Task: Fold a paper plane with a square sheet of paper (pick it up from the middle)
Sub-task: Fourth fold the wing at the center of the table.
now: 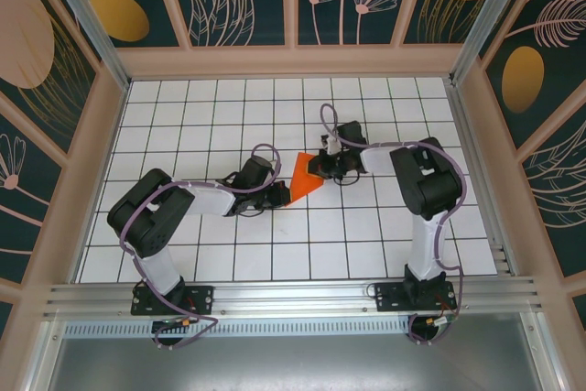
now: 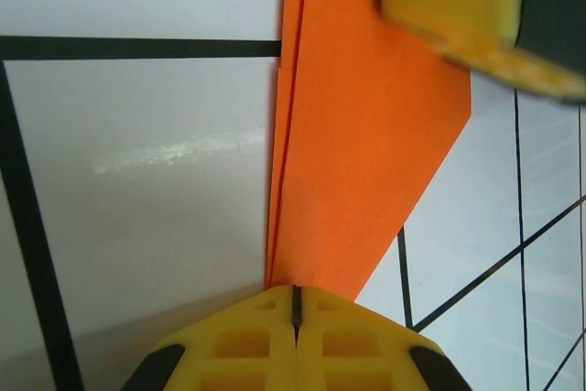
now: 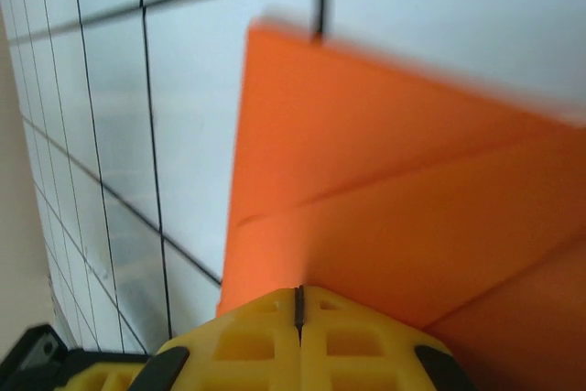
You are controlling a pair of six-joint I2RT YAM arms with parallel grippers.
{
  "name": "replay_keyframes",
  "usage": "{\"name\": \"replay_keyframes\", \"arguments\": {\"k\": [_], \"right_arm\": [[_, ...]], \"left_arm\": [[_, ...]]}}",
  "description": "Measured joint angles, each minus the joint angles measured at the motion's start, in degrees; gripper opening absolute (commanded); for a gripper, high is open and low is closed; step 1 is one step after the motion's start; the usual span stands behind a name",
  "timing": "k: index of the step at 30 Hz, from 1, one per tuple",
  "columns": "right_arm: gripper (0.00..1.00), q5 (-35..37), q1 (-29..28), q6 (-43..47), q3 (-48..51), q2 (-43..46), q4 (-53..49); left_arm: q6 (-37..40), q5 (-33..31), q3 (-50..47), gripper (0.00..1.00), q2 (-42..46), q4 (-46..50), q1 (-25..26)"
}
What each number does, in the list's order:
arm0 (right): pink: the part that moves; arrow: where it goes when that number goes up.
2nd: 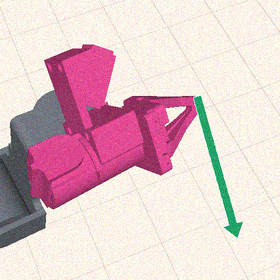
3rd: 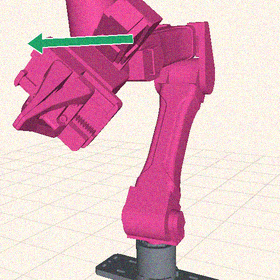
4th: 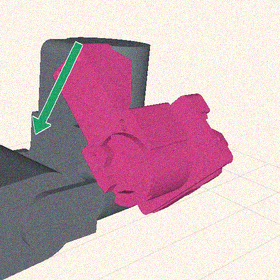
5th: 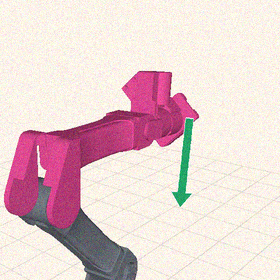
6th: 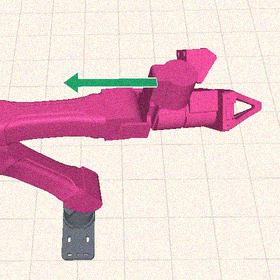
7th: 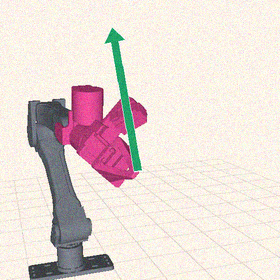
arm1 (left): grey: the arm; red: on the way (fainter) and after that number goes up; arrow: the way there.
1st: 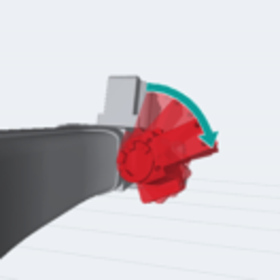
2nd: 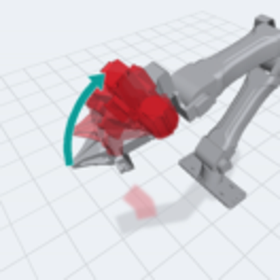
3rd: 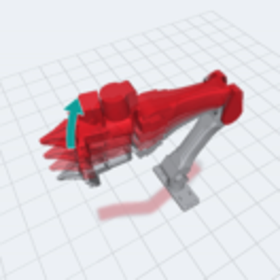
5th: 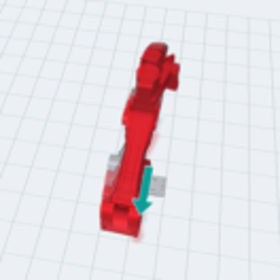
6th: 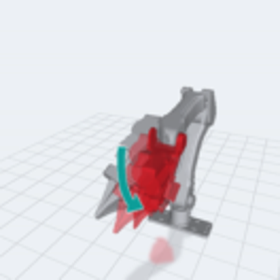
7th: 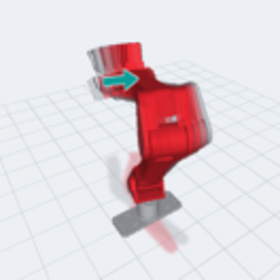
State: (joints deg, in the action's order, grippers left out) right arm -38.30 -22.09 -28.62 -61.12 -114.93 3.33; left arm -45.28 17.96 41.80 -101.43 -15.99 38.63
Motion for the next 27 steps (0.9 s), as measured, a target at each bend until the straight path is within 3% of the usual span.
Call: {"name": "replay_keyframes", "arguments": {"k": [5, 10, 18, 23, 27], "right_arm": [[0.07, 0.42, 5.84, -0.17, -5.35, -3.10, -1.64], [0.12, 5.84, 8.22, 0.02, -8.20, -3.17, -2.51], [0.39, 8.04, 5.99, -3.56, 0.04, 9.86, -2.97], [0.45, 8.37, 2.75, -8.31, 5.92, 15.47, -2.25], [0.45, 10.08, -1.42, -12.20, 7.02, 15.45, -3.34]], "left_arm": [[0.00, -0.02, 0.00, 0.00, 0.00, -0.09, 0.00], [0.00, 0.00, 0.13, 0.00, 0.00, -0.02, 0.00], [-0.74, -1.33, 1.11, 0.40, 3.45, 2.62, 0.00], [-1.81, -6.34, 2.19, 0.67, 9.03, 2.21, 0.00], [-2.58, -10.43, 2.25, 0.74, 10.43, 1.99, 0.00]]}}
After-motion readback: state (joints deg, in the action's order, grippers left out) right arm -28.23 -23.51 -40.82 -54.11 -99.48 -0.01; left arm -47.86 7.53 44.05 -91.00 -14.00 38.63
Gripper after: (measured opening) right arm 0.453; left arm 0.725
